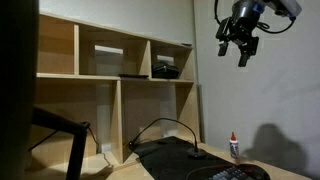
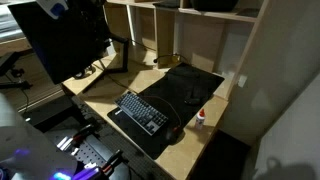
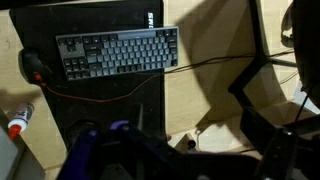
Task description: Click on the lower left button on the keyboard
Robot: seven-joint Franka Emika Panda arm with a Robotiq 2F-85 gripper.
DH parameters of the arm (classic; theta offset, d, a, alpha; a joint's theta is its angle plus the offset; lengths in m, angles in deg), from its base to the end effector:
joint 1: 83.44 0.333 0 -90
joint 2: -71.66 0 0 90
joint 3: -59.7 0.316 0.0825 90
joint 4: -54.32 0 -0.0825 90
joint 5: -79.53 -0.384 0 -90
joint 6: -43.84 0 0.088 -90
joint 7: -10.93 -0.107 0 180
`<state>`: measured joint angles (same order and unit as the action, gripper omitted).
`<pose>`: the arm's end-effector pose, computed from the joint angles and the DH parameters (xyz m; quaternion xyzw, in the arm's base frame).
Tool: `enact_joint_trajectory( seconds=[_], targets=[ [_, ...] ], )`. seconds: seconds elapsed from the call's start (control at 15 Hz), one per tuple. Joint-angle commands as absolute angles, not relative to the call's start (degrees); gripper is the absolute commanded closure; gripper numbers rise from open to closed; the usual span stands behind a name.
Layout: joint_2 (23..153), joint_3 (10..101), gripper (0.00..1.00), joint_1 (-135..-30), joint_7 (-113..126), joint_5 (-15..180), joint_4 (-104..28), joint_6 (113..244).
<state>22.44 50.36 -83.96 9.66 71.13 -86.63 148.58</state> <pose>0.3081 -0.0555 0.5866 -0.9814 0.0855 -0.1150 0.1281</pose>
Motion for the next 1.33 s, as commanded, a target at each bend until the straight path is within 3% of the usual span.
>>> enact_joint_trajectory(
  seconds=[0.0, 0.6, 0.67, 1.0, 1.27],
  targets=[
    [22.7, 51.3, 0.0, -85.4, 10.6, 70.2, -86.5, 148.3],
    [37.9, 63.8, 0.0, -80.3, 2.7, 67.3, -104.1, 165.0],
    [33.6, 61.9, 0.0, -81.8, 4.1, 69.2, -102.0, 160.3],
    [37.7, 63.7, 0.0, -80.1, 2.5, 68.4, -104.2, 164.2],
    [48.9, 66.8, 0.0, -73.0, 3.7, 60.4, -105.2, 174.3]
  ],
)
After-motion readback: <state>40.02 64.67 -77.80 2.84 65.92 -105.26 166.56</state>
